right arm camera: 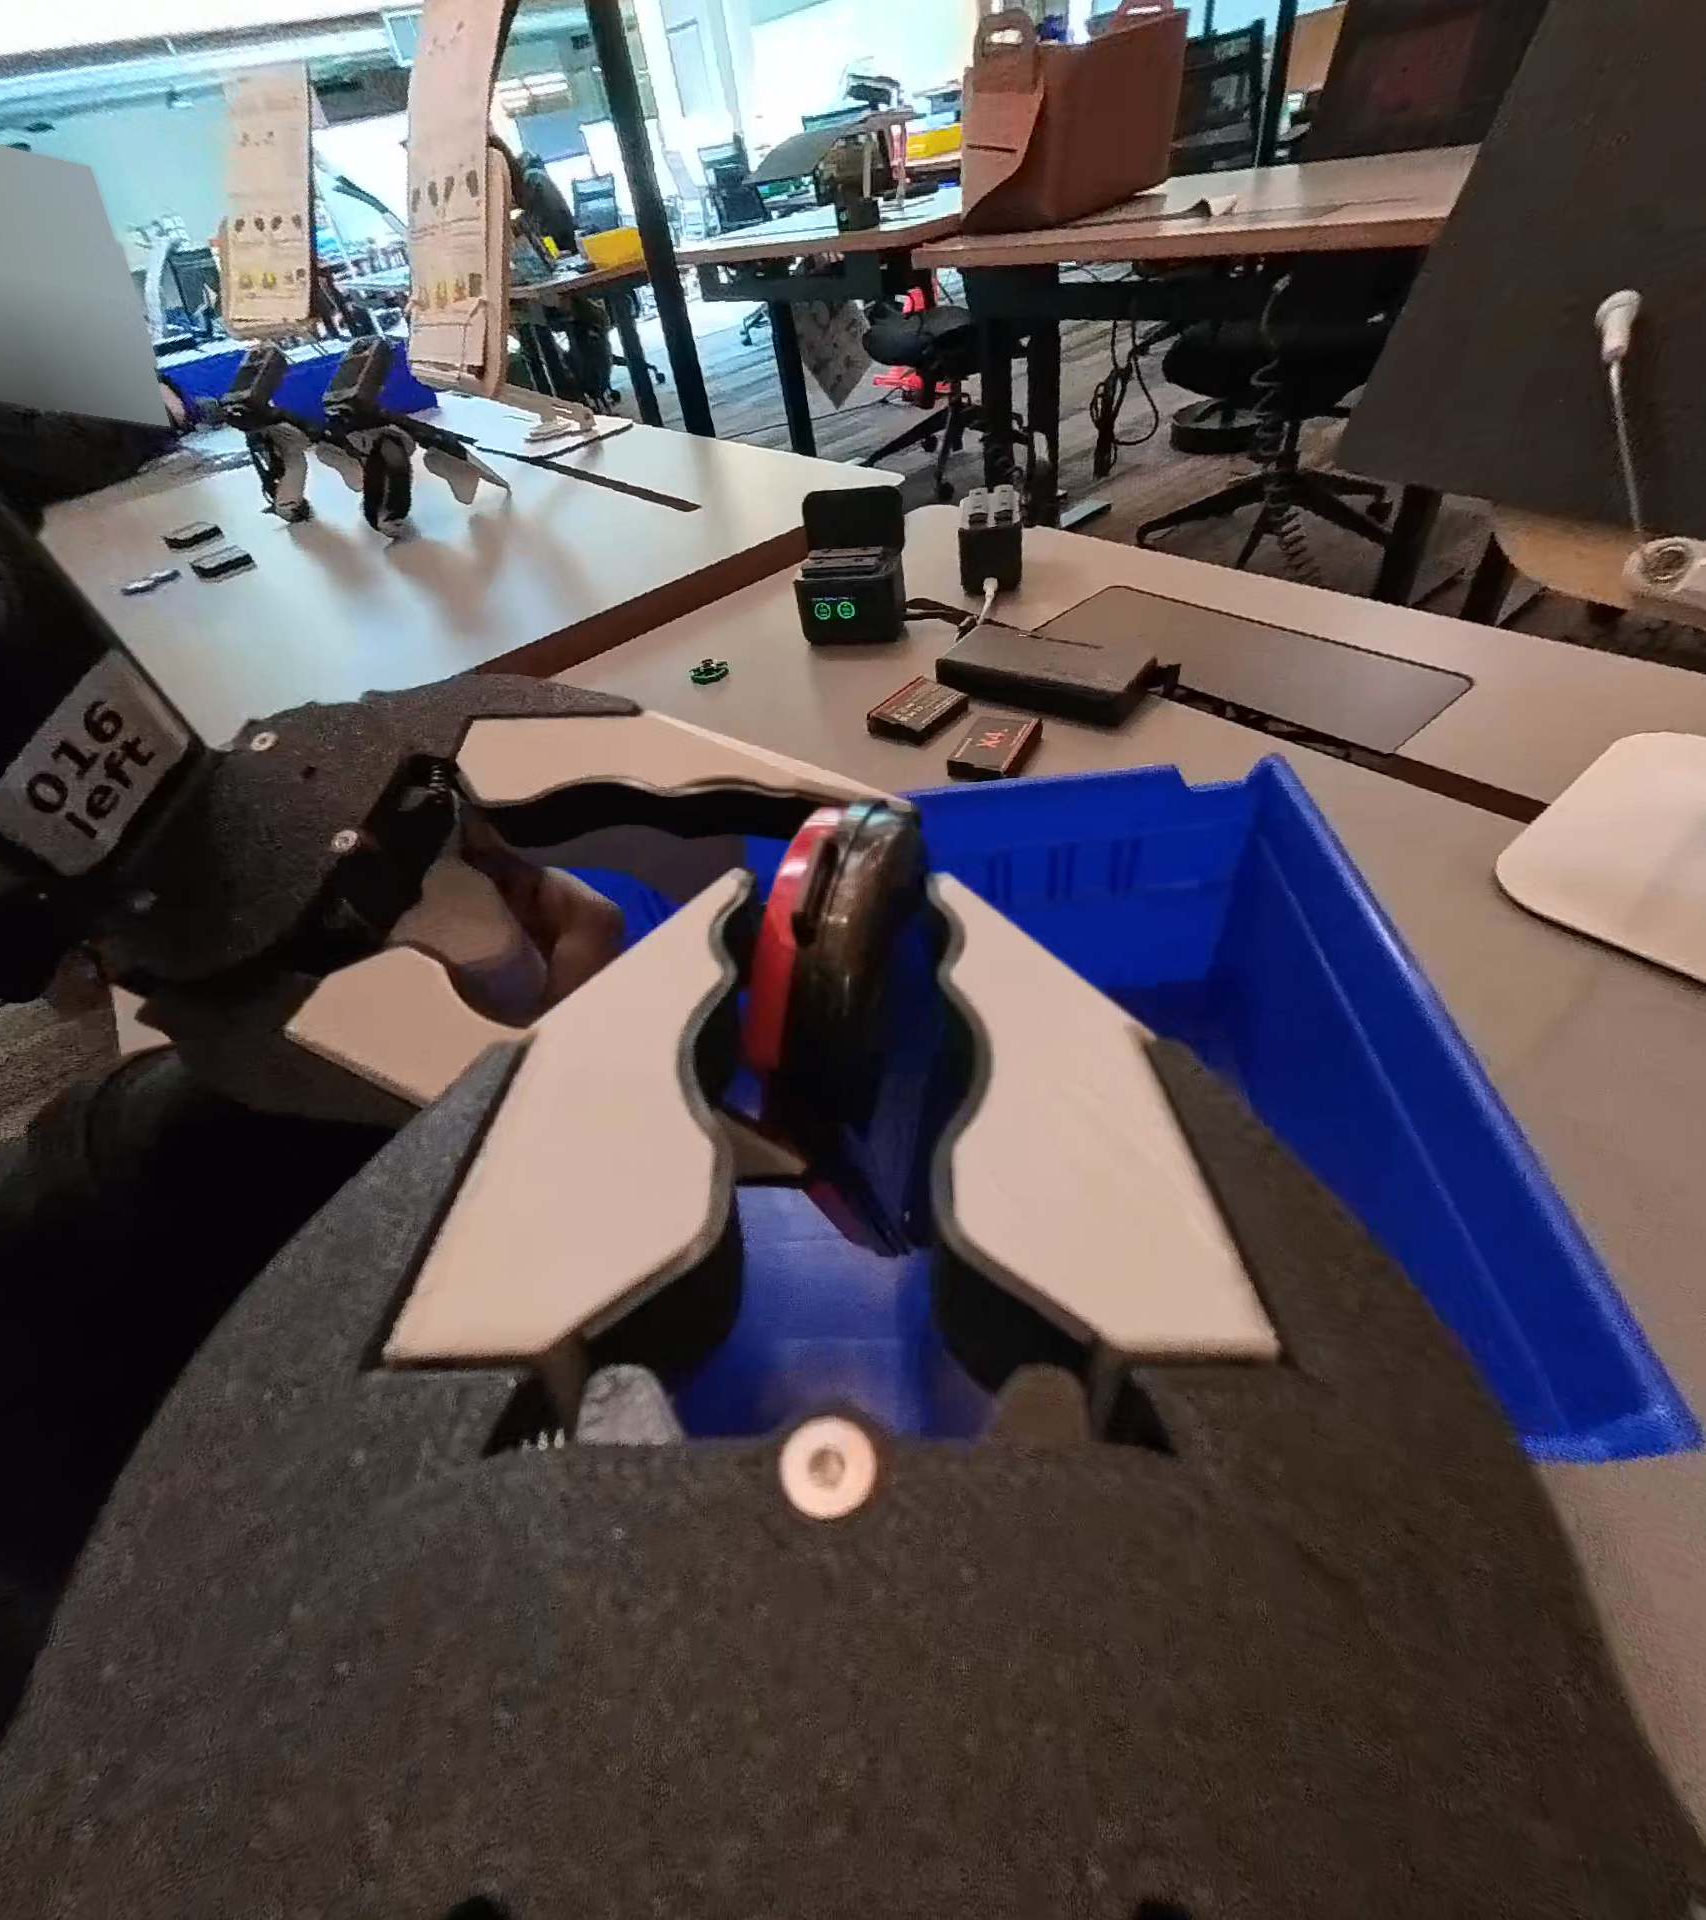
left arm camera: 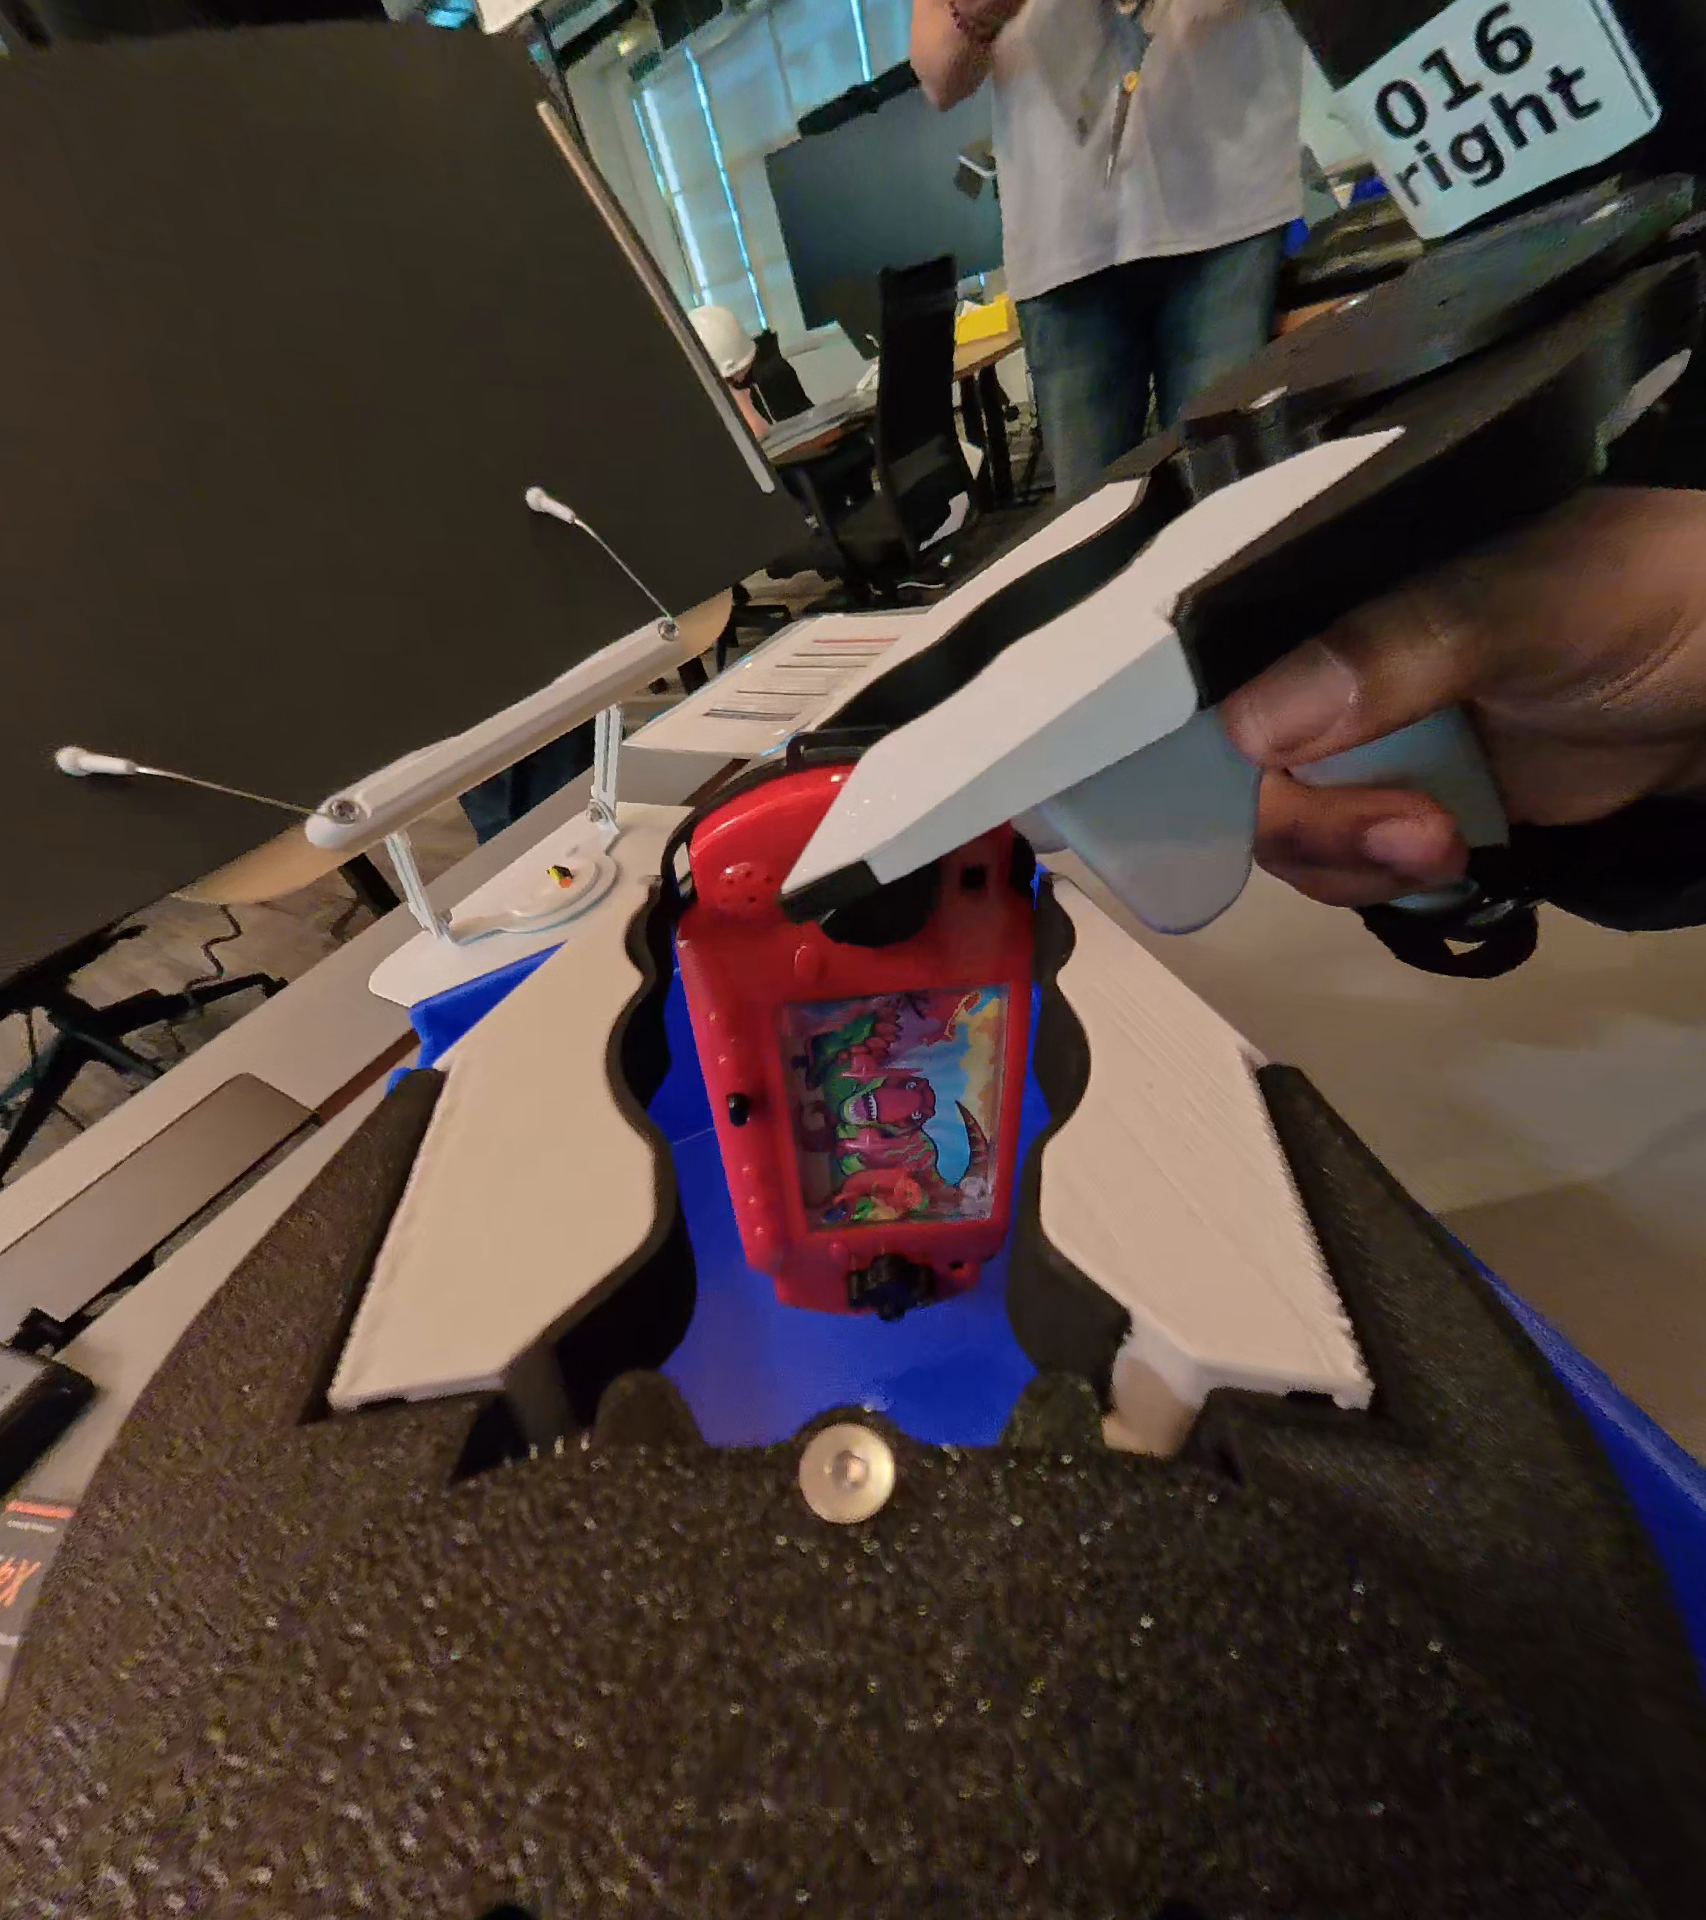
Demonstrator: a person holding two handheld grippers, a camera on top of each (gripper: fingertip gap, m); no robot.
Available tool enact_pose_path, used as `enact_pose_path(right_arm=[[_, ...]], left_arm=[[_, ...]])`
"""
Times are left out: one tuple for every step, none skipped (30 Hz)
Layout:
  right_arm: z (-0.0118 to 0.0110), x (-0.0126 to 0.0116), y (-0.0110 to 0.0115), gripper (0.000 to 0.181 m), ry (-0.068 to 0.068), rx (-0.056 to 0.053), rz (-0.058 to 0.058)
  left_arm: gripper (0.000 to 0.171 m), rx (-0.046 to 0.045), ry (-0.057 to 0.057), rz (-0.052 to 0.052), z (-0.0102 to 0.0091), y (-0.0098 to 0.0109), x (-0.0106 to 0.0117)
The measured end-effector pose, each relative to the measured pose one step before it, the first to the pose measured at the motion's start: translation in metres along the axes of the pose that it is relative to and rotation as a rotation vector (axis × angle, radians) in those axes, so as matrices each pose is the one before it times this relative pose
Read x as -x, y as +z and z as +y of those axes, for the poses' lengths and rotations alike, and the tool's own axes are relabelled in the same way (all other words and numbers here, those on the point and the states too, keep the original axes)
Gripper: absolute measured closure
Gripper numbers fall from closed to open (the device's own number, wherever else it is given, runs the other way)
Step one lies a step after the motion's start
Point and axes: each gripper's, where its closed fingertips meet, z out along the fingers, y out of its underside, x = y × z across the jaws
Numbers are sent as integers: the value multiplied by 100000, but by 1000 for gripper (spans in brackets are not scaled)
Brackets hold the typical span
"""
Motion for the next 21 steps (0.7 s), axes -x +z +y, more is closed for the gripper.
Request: enact_pose_path(right_arm=[[7,-64,-16,151,250,776,181],[-37,-84,-34,152,423,259,173],[-71,-155,-41,153,859,-540,25],[-77,-115,-46,153,1456,-998,38],[-97,41,-101,154,1338,-1246,149],[-67,-74,-67,154,1061,-1406,381],[-91,-204,-97,155,917,-1370,1189],[-121,-272,-168,155,442,-1151,1944],[-147,-393,-239,155,2,-1032,1949],[-158,-278,-263,155,-67,-887,1382],[-229,-277,-278,155,161,-1239,583],[-274,-8,-236,155,548,-1589,-64],[-387,39,-460,155,593,-1992,-140],[-398,45,-289,155,607,-2208,-198],[-413,23,-311,155,529,-2391,-204],[-432,39,-248,155,504,-2423,-275],[-369,54,-168,155,757,-2042,-433],[-269,92,-149,155,1107,-1262,-542],[-206,144,-138,154,1001,-1038,-551],[-217,222,-130,154,735,-1076,-773],[-181,242,-112,154,233,-813,-612]], left_arm=[[103,-55,774,-488,35,38,-11],[102,-264,668,-301,-21,28,-34],[103,-771,-155,-367,-95,14,1],[102,-787,-1394,-165,-104,-2,4],[102,-559,-2533,477,-92,-21,3],[103,-862,-2973,1085,-117,-45,-15],[105,-1514,-3124,966,-192,-108,46],[110,-2744,-2799,501,-348,-214,148],[109,-3333,-2807,441,-458,-284,183],[109,-2945,-3090,905,-447,-266,146],[109,-2305,-3432,1353,-348,-216,99],[108,-1390,-3675,1457,-154,-128,109],[108,-135,-3654,1630,63,-32,76],[107,746,-3089,2131,178,30,-36],[107,1130,-2261,2304,229,69,-138],[106,1038,-1564,1925,188,72,-166],[106,543,-928,1014,95,88,-127],[105,92,-373,245,30,88,-88],[105,299,-31,-468,68,125,-38],[105,1354,737,209,226,150,-160],[105,1651,1628,693,230,142,-251]])
